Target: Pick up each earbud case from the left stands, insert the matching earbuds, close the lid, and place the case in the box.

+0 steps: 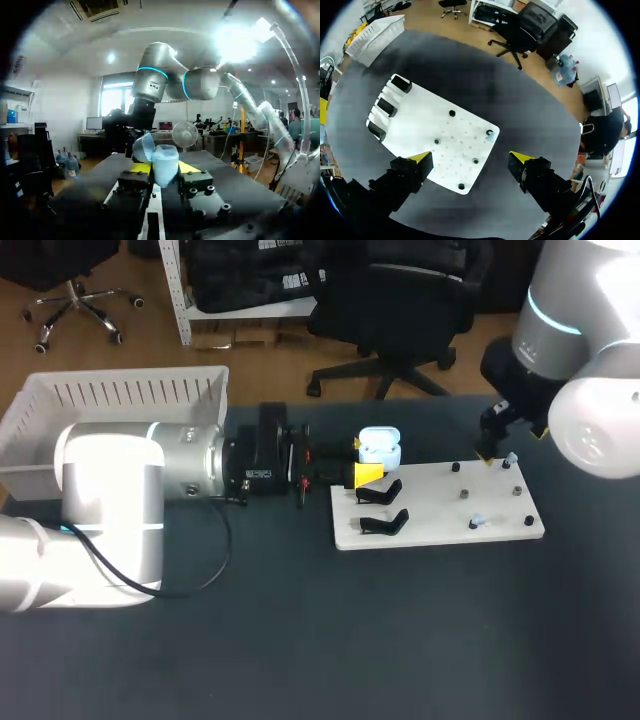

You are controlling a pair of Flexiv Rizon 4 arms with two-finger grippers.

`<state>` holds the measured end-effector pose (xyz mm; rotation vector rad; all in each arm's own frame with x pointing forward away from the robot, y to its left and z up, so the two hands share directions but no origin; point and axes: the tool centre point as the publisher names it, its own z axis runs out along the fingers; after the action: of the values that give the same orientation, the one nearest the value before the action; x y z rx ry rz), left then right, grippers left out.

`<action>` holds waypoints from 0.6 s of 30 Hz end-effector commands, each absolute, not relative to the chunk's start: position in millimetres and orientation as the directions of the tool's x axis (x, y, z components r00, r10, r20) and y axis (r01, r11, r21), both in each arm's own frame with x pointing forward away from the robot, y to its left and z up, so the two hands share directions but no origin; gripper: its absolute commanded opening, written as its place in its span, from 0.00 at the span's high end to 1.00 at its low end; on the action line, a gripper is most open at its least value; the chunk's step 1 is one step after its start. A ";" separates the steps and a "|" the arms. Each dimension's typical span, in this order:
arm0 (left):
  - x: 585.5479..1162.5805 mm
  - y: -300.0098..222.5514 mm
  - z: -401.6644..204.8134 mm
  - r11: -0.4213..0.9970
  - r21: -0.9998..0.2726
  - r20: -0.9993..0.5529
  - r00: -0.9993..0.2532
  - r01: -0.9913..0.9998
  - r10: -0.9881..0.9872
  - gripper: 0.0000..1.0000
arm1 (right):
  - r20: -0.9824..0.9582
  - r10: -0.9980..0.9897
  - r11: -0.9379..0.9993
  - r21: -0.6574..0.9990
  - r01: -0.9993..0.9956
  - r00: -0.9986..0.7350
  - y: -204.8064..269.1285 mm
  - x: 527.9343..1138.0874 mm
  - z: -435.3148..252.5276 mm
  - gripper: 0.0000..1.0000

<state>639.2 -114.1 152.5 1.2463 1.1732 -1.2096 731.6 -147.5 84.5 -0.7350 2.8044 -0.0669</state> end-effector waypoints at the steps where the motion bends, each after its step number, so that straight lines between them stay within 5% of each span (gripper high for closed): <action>1: 638.0 -114.3 151.4 -0.025 0.033 -0.999 0.033 0.999 -0.004 1.00 | -0.186 -0.493 0.870 -0.098 -0.483 -0.850 -147.2 749.4 67.1 0.02; 7: 638.0 -114.3 151.4 -0.025 0.033 -0.999 0.033 0.999 -0.004 1.00 | -0.180 -0.461 0.887 -0.098 -0.451 -0.869 -158.7 759.6 53.5 0.13; 11: 638.0 -114.3 151.4 -0.025 0.033 -0.999 0.033 0.999 -0.004 1.00 | -0.184 -0.451 0.893 -0.097 -0.440 -0.874 -164.2 763.0 47.4 0.31; 13: 638.0 -114.3 151.4 -0.025 0.033 -0.999 0.033 0.999 -0.004 1.00 | -0.186 -0.444 0.896 -0.103 -0.432 -0.876 -166.0 763.8 45.4 0.51; 18: 638.0 -114.3 151.4 -0.025 0.033 -0.999 0.033 0.999 -0.004 1.00 | -0.186 -0.436 0.900 -0.101 -0.424 -0.881 -169.5 764.1 41.5 0.52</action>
<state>639.2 -114.1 152.5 1.2462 1.1733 -1.2096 764.6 -169.0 43.5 -0.6580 2.8655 -0.0804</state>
